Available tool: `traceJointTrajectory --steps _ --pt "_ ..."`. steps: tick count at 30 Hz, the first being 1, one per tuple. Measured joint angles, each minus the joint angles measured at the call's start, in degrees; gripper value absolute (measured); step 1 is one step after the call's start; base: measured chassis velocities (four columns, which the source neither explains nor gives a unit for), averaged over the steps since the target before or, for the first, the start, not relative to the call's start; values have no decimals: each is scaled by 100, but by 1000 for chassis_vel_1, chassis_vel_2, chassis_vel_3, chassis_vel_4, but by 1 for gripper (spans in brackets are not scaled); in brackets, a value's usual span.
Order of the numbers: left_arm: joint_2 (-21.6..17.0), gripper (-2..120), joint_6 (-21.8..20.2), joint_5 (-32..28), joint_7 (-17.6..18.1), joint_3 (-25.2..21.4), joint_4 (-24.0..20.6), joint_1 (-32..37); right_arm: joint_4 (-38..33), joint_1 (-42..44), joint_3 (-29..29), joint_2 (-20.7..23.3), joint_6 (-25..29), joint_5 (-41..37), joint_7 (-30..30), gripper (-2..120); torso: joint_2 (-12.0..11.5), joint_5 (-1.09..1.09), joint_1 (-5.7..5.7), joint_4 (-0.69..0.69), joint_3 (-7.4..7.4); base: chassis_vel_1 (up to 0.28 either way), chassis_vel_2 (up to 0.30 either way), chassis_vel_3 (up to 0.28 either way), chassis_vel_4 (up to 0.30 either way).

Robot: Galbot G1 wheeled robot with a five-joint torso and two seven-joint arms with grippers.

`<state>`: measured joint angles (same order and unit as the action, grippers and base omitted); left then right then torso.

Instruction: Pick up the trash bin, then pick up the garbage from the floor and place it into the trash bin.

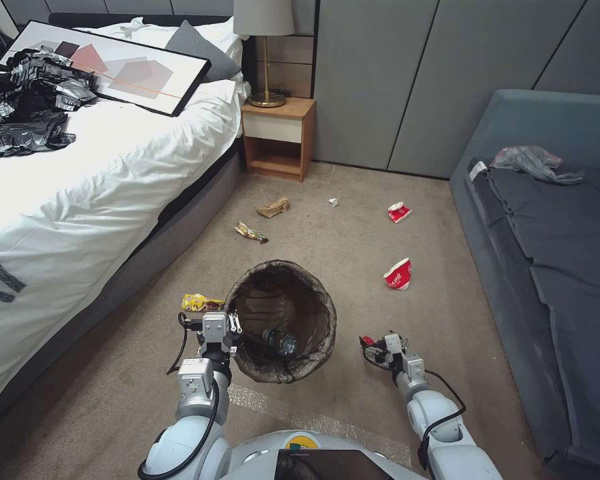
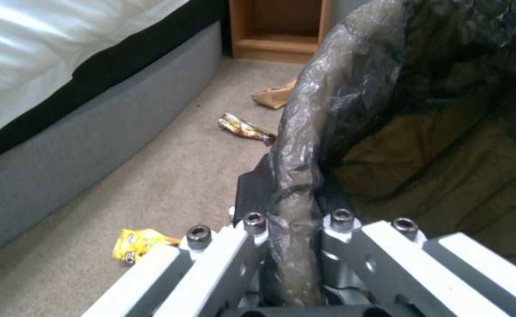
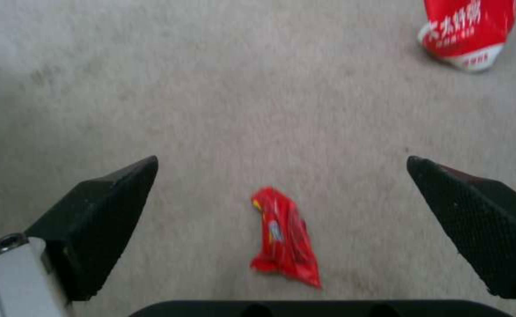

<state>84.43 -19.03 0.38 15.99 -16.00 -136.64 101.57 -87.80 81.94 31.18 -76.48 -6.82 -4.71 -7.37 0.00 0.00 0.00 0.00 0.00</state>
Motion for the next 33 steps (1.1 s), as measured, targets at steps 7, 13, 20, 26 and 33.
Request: traceJointTrajectory --steps 7,13,20,26,33 --pt "0 3 0 0 0 0 0 0 297 -88 17 -22 61 69 -9 100 0 1 0 0 0 0 0 0 0" --pt "0 3 0 0 0 0 0 0 506 -160 12 -31 74 112 -7 100 0 0 0 0 0 0 0 0 0" --pt "0 3 0 0 0 0 0 0 666 -272 -5 -34 65 127 3 100 0 0 0 0 0 0 0 0 0" --pt "0 3 0 0 0 0 0 0 827 -402 -29 -52 7 165 34 100 0 0 0 0 0 0 0 0 0" --pt "0 3 0 0 0 0 0 0 918 -478 -62 -72 -25 188 57 100 0 0 0 1 0 0 0 0 0"
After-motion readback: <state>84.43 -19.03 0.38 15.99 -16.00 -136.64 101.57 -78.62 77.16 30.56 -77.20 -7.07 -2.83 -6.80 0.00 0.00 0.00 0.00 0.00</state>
